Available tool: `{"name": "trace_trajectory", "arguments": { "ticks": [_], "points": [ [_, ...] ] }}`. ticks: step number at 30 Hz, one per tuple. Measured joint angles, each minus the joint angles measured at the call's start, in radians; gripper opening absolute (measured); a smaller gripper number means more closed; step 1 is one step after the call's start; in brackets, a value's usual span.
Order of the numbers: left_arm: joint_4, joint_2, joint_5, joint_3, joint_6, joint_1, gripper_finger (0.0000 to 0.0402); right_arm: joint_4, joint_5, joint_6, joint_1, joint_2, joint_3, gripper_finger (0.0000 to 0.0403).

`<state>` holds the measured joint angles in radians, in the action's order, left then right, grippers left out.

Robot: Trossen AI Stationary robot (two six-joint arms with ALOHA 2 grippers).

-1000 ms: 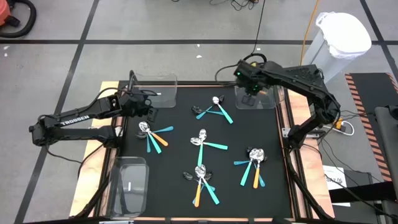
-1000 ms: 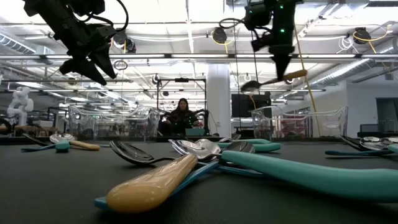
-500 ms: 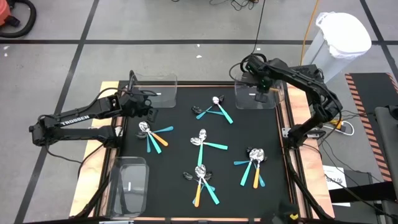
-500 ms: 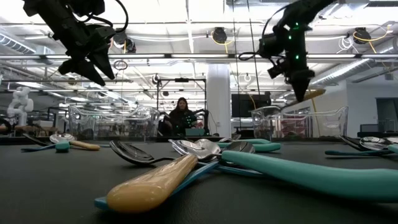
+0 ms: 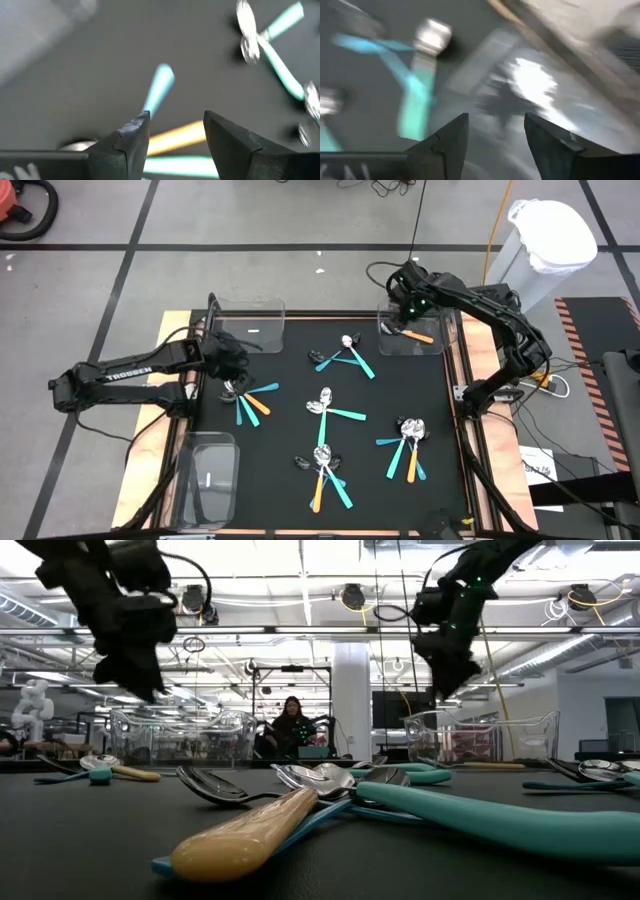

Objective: Sort silverware by color (type)
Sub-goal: Put the yellow spoon into the top right transparent bin

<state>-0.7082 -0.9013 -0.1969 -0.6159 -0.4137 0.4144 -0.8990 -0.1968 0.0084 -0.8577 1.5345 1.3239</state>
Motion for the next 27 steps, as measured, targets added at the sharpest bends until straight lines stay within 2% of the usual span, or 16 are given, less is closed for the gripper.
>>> {"name": "trace_trajectory", "arguments": {
  "ticks": [2, 8, 11, 16, 21, 27],
  "points": [
    [-0.022, -0.023, -0.037, 0.003, -0.009, -0.015, 0.0178, 0.053, -0.066, 0.068, 0.025, 0.0, 0.0, 0.0188],
    [-0.052, -0.1, -0.039, 0.003, 0.167, -0.092, 0.0151, 0.15, -0.035, 0.12, 0.123, 0.001, 0.0, 0.0169],
    [-0.05, -0.14, -0.018, 0.003, 0.189, -0.125, 0.0144, 0.154, -0.038, 0.159, 0.169, 0.001, 0.0, 0.0161],
    [-0.045, -0.181, 0.058, 0.002, 0.164, -0.147, 0.0141, 0.191, -0.041, 0.201, 0.273, 0.001, 0.0, 0.0157],
    [-0.009, -0.192, 0.066, 0.002, 0.148, -0.147, 0.0141, 0.358, -0.042, 0.216, 0.381, 0.001, 0.0, 0.0157],
    [0.062, -0.189, 0.065, -0.035, -0.032, -0.146, 0.0141, 0.559, 0.014, 0.377, 0.457, 0.018, 0.002, 0.0157]
  ]
}}
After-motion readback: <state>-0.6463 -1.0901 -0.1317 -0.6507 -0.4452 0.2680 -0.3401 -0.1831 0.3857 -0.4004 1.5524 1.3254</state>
